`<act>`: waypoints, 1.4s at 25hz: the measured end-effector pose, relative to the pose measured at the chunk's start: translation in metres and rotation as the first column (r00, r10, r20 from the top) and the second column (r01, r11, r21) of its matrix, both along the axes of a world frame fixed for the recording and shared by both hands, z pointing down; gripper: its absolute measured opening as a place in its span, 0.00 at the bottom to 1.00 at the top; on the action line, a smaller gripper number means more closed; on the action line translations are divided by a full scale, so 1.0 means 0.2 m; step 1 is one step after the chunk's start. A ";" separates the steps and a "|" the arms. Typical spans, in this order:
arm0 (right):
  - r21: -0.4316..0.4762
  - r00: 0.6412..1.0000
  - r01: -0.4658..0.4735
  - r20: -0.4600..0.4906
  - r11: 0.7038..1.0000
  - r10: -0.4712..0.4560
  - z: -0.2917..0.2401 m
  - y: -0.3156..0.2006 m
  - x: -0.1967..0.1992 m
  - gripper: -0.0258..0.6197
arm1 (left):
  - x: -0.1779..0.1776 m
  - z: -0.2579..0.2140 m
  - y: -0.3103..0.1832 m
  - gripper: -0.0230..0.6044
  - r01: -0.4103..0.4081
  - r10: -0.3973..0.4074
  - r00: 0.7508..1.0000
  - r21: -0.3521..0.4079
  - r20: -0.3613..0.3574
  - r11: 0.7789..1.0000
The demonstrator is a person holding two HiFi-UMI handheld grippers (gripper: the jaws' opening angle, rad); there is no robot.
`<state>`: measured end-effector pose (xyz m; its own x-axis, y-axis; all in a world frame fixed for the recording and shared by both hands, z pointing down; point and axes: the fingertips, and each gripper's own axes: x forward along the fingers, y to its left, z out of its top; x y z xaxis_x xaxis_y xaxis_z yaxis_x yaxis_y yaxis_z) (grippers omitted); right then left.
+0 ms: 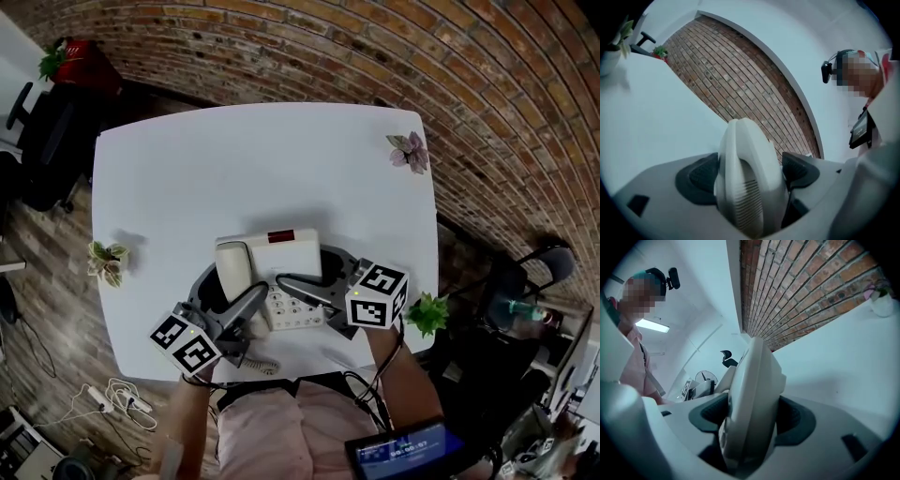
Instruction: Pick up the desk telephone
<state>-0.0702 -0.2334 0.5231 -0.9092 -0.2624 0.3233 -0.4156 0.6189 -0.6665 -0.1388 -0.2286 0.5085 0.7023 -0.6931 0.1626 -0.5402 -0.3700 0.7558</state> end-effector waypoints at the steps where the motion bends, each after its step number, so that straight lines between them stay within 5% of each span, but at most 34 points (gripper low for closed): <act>1: 0.000 1.000 -0.003 -0.002 1.000 0.003 0.00 0.00 0.00 0.51 | 0.00 0.01 0.01 0.73 0.005 -0.005 1.000 -0.007 -0.005 1.000; 14: 0.028 0.999 -0.025 -0.037 0.999 0.026 -0.20 0.08 0.01 0.50 | 0.01 -0.22 0.06 0.65 0.054 -0.057 0.993 0.039 0.100 0.998; 35: 0.272 0.999 -0.012 0.048 0.962 -0.001 -1.16 0.36 0.12 0.50 | 0.12 -1.20 0.37 0.63 0.122 -0.169 0.971 0.262 0.167 0.957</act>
<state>-0.0455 -0.1623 0.2904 -0.9198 -0.3399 0.1959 -0.3921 0.7776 -0.4916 -0.1155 -0.1551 0.2689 0.5647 -0.8203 0.0902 -0.7238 -0.4398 0.5317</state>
